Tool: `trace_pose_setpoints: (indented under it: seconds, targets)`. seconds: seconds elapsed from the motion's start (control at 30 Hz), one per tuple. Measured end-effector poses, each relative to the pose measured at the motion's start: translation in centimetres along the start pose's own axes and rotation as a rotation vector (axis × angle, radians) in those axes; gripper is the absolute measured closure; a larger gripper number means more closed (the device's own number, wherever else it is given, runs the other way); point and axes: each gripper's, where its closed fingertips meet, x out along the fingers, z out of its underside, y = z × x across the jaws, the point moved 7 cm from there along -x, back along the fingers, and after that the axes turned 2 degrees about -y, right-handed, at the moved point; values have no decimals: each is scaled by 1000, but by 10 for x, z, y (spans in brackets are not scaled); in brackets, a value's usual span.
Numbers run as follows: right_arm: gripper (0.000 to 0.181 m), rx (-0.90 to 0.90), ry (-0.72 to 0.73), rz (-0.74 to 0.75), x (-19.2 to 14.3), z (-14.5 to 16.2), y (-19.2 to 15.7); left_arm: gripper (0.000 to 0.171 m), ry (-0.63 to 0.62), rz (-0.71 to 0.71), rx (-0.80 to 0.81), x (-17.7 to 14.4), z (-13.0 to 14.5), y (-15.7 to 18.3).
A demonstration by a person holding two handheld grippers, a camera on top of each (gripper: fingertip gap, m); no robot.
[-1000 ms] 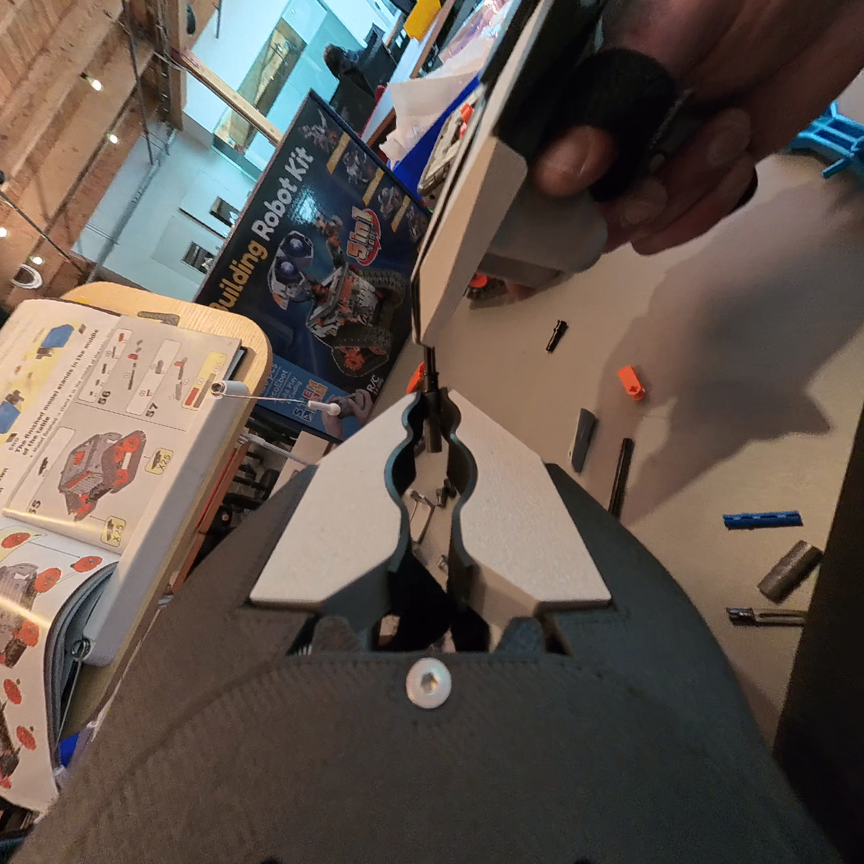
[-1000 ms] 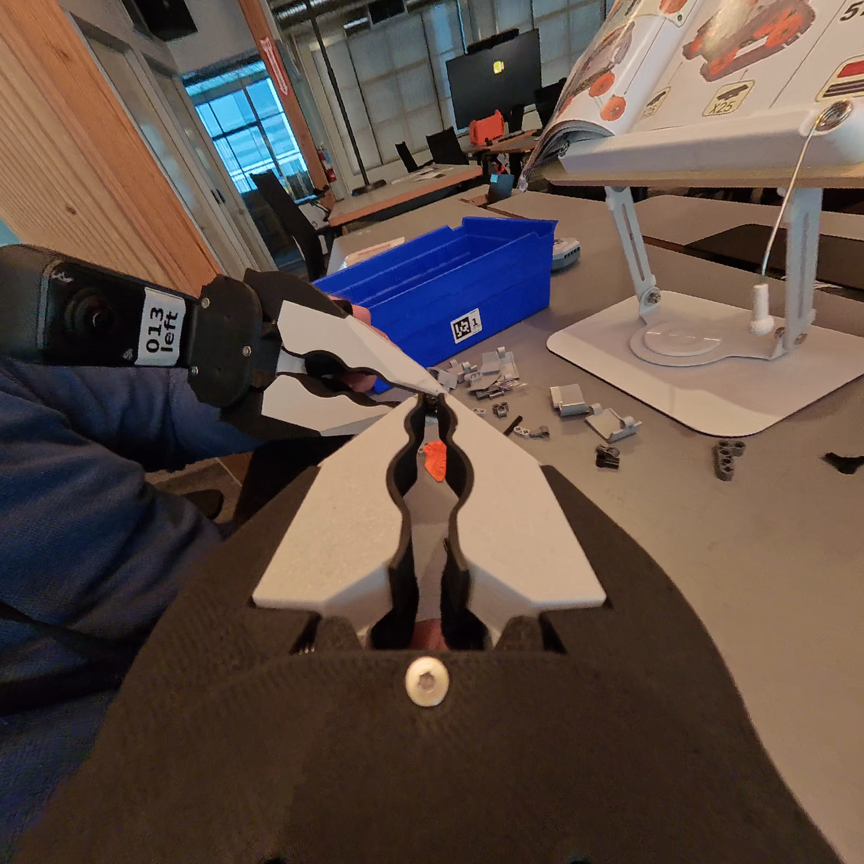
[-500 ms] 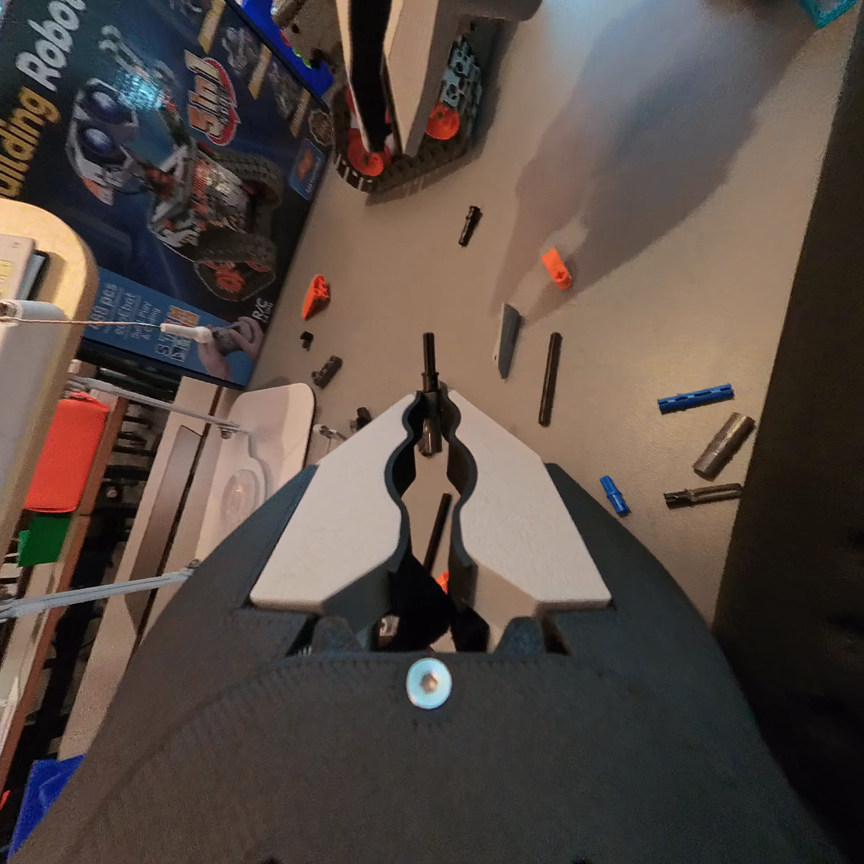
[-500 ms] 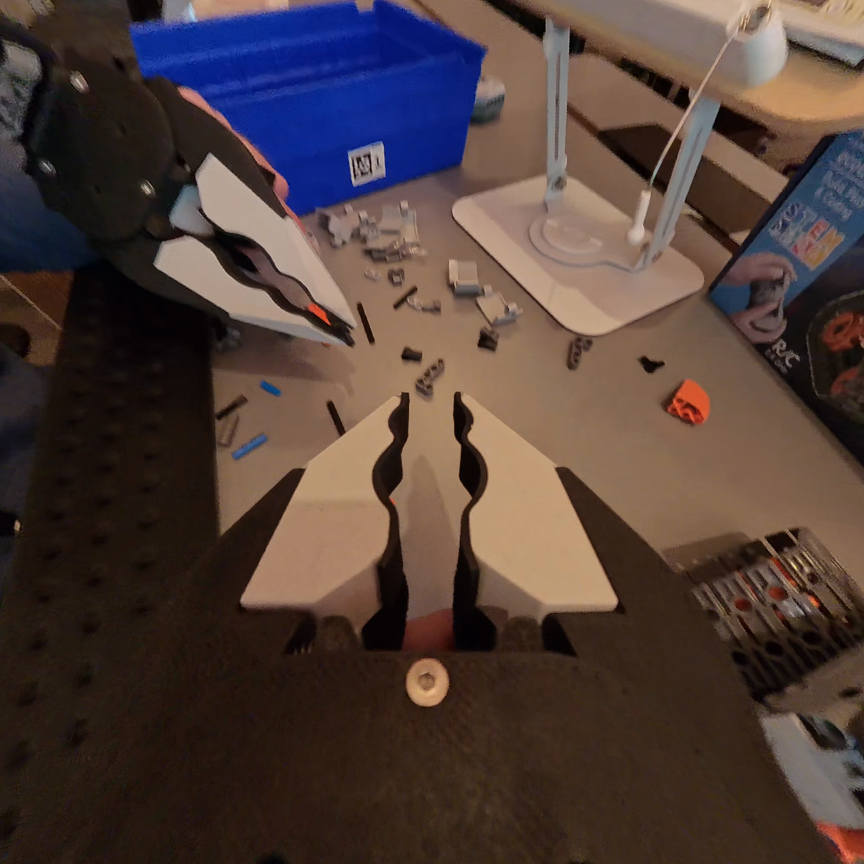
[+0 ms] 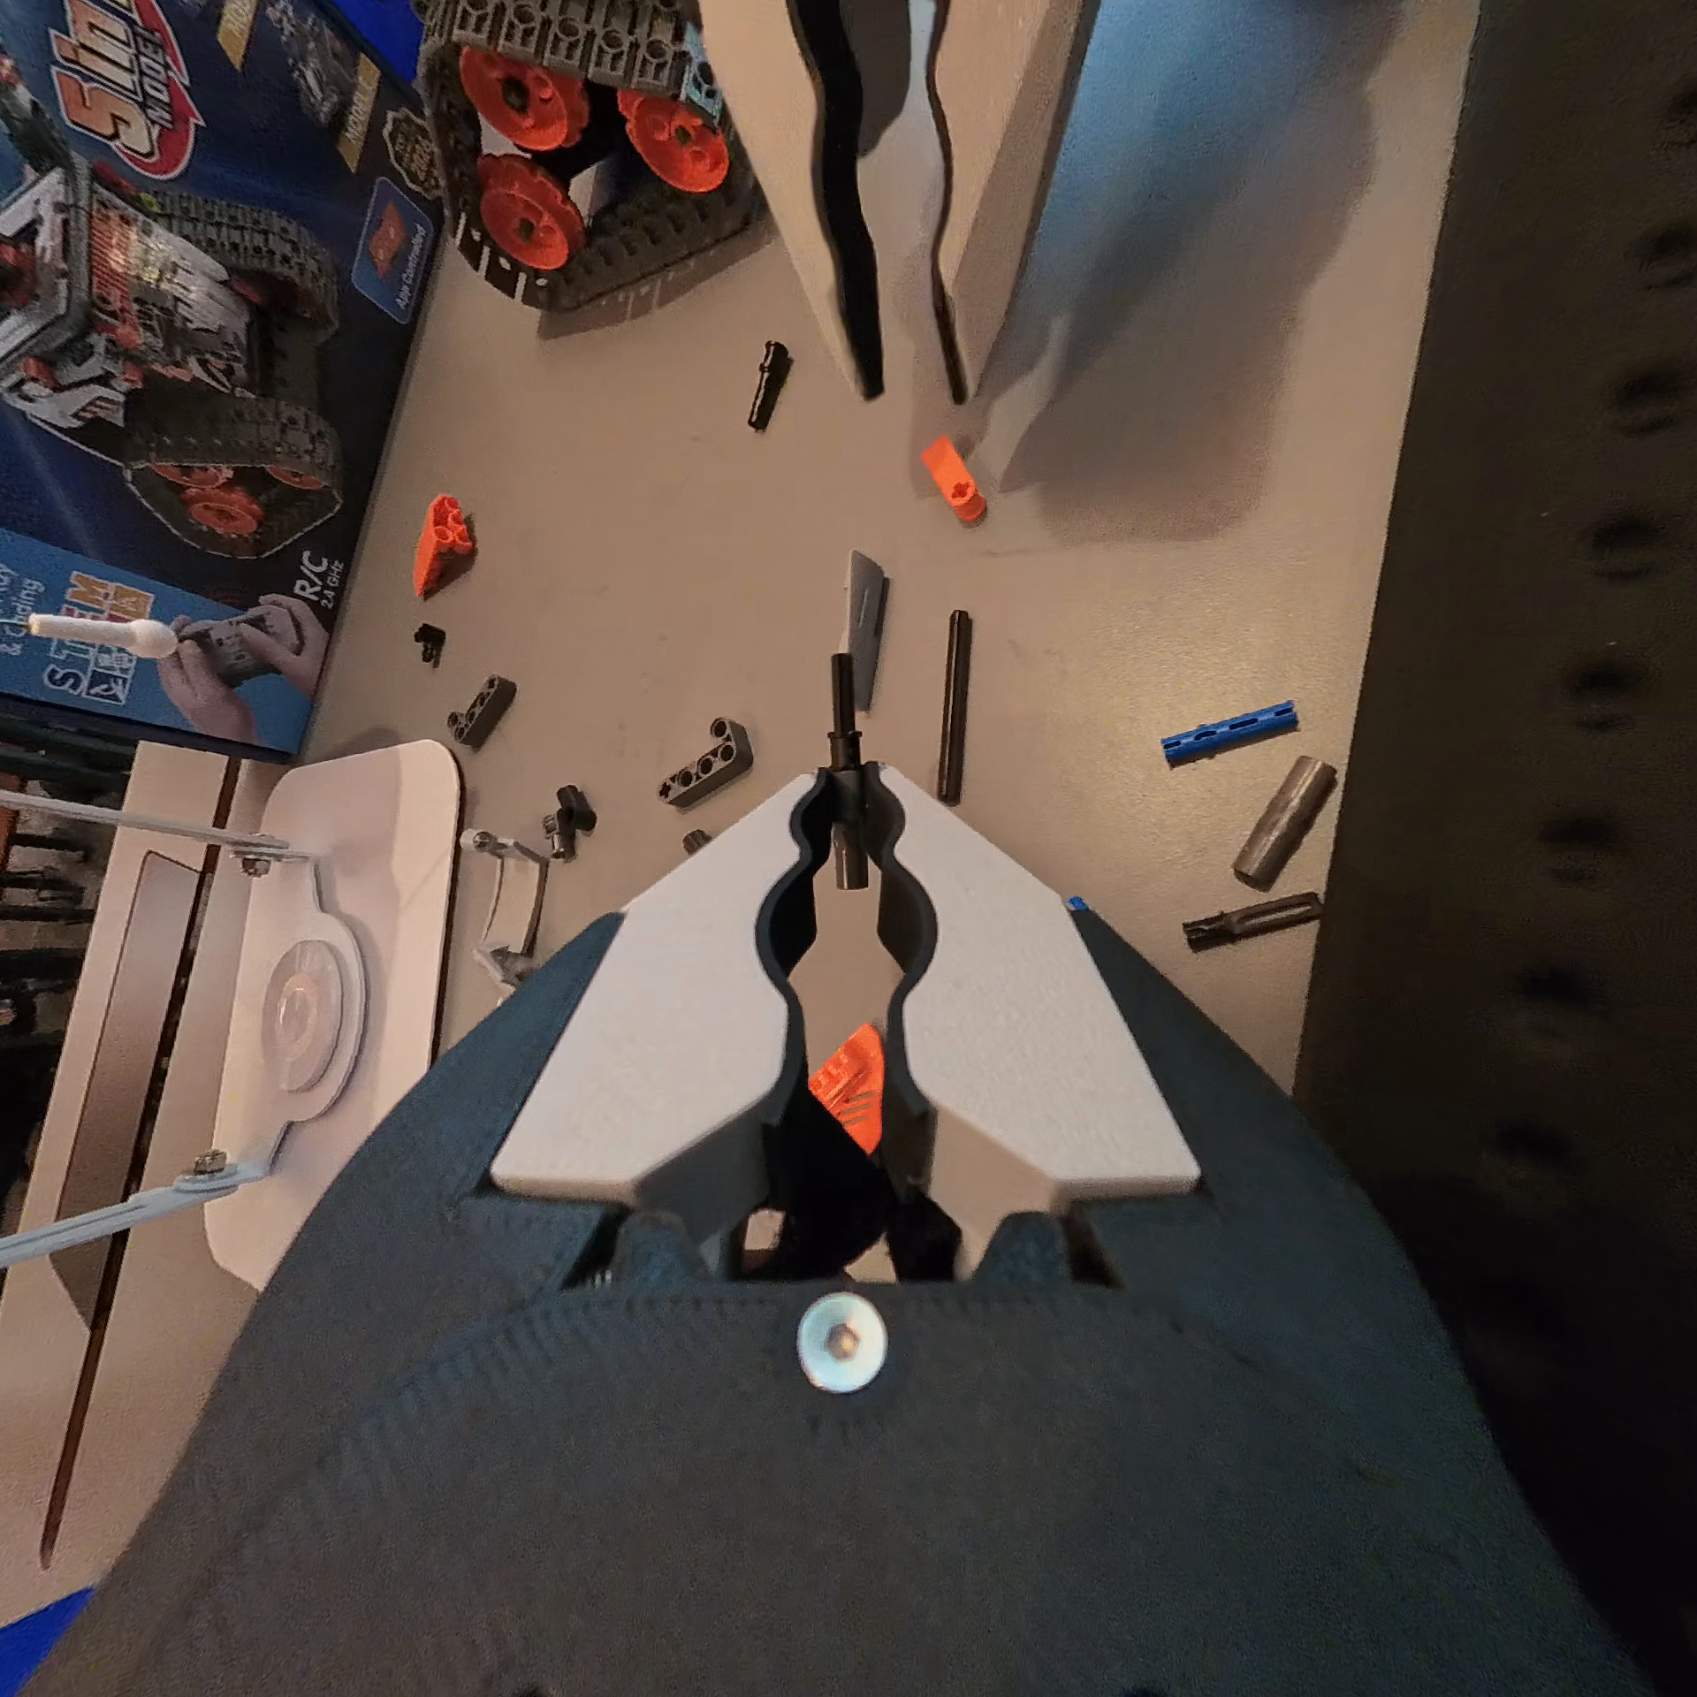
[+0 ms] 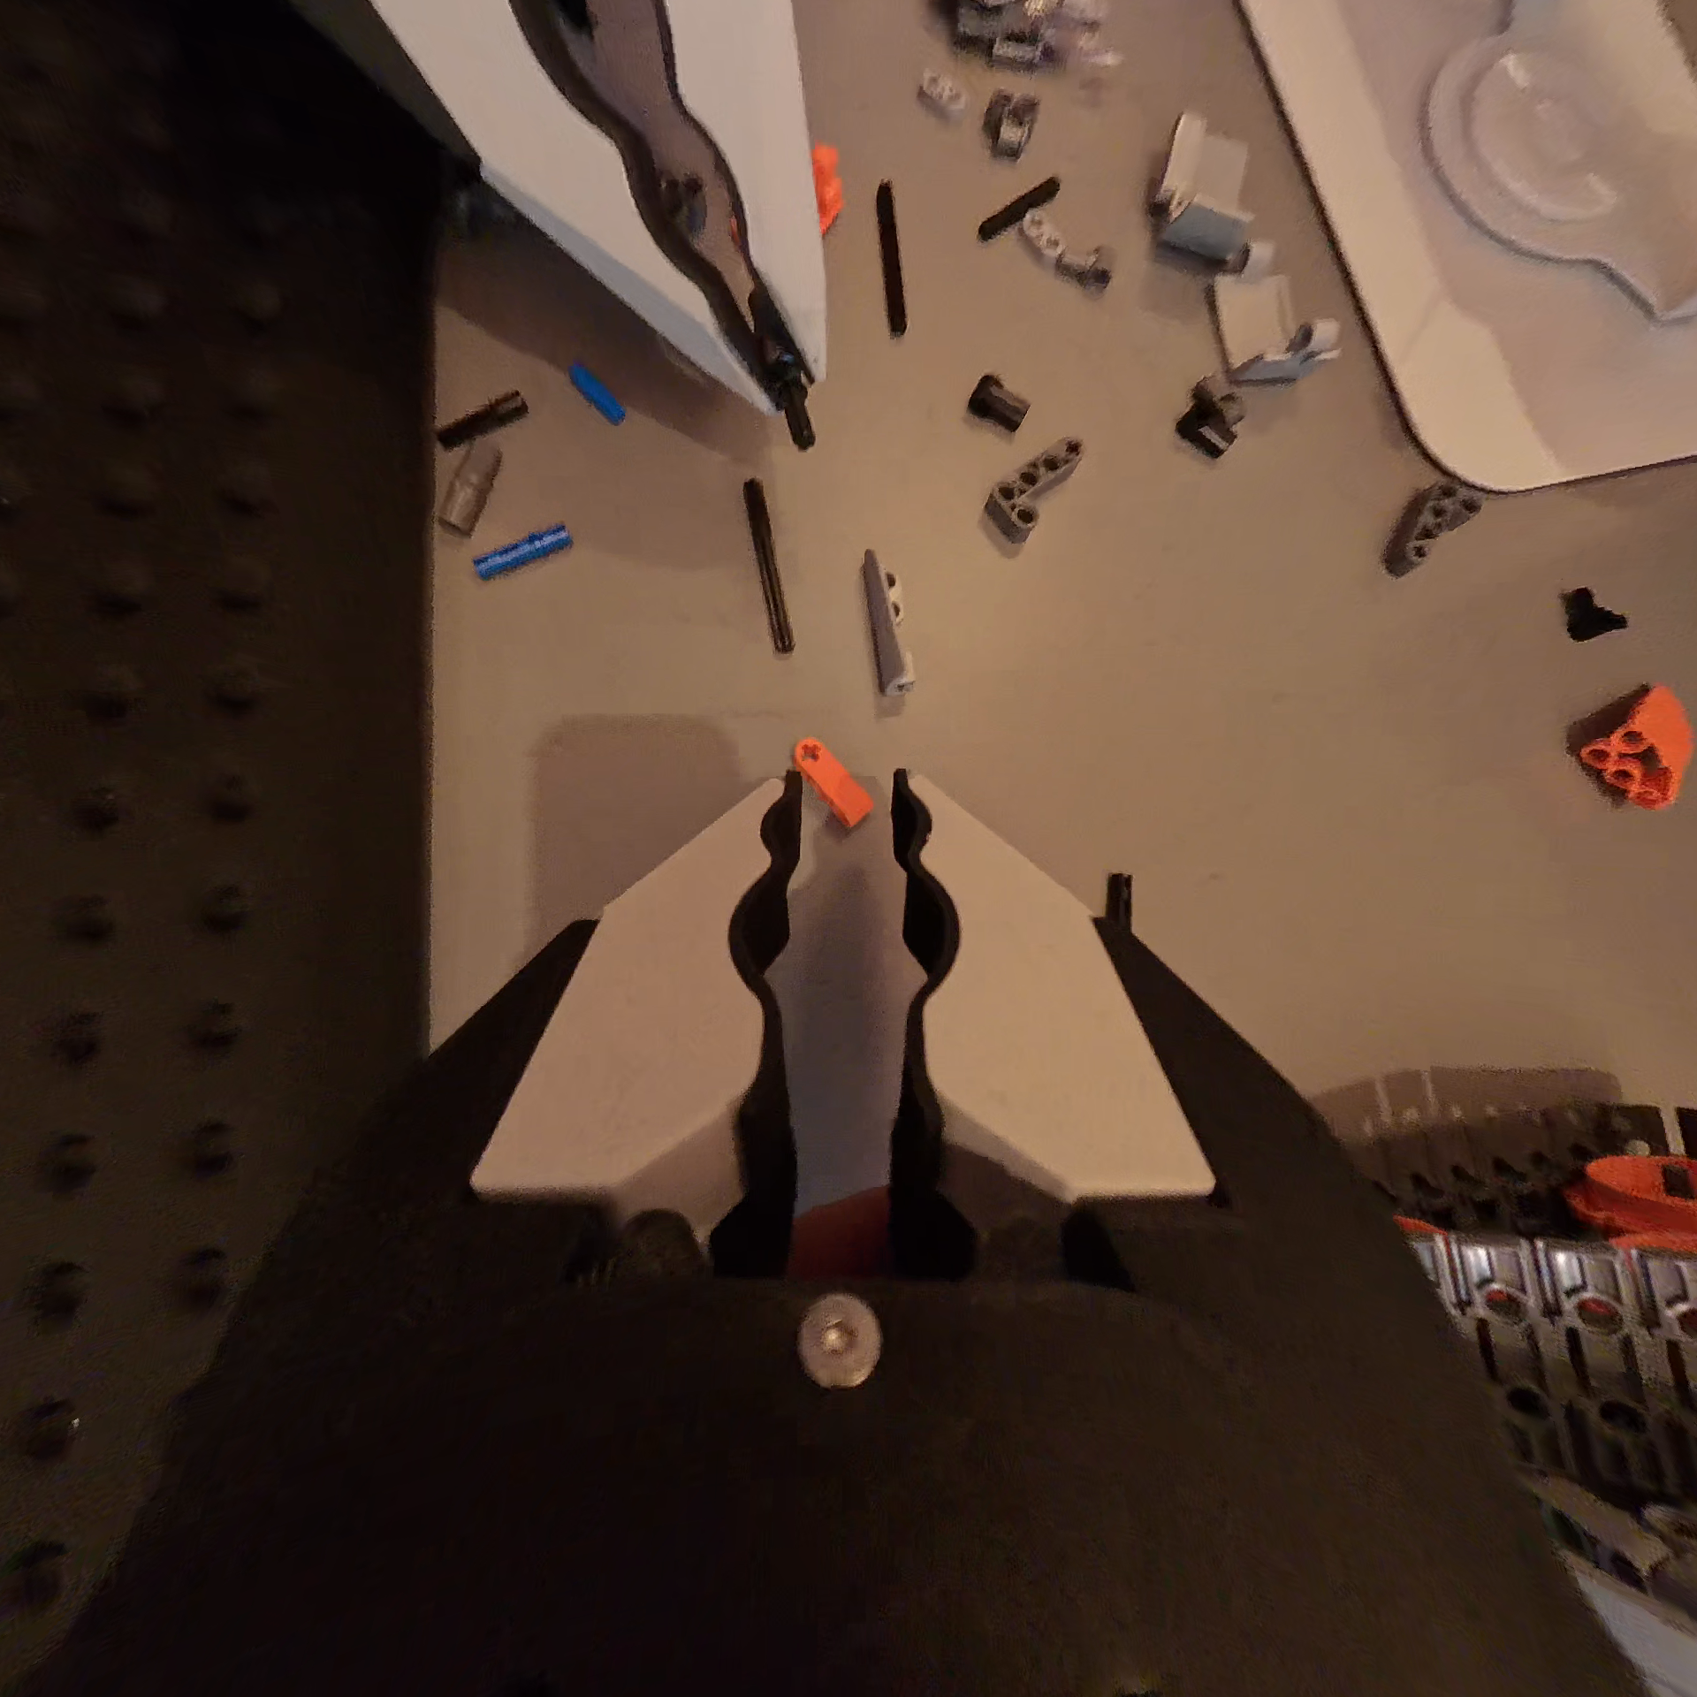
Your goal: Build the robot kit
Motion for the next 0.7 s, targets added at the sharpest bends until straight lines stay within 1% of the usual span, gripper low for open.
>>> trace_pose_setpoints:
  seconds: [0.07,0.27,0.33,0.4,0.47,0.53,0.63,0.7]
  targets:
    - [164,-12,-46,-11,6,3,-2,167,6,17,0,1,-1,2]
    - [164,8,-100,-14,13,8,-1,166,8,47,5,3,-4,7]
    - [165,59,-94,-6,8,6,-1,166,2,54,9,5,-4,8]
    - [159,134,-93,-22,4,4,-3,167,7,67,7,6,-5,9]
    - [157,127,-82,-4,4,5,-5,166,13,76,9,7,-8,9]
    - [157,100,-100,19,7,9,-4,166,10,80,23,8,-13,9]
    - [156,93,-103,-19,16,11,-3,167,5,105,38,12,-18,11]
    - [161,89,-93,-38,18,9,-4,166,-10,111,42,15,-17,12]
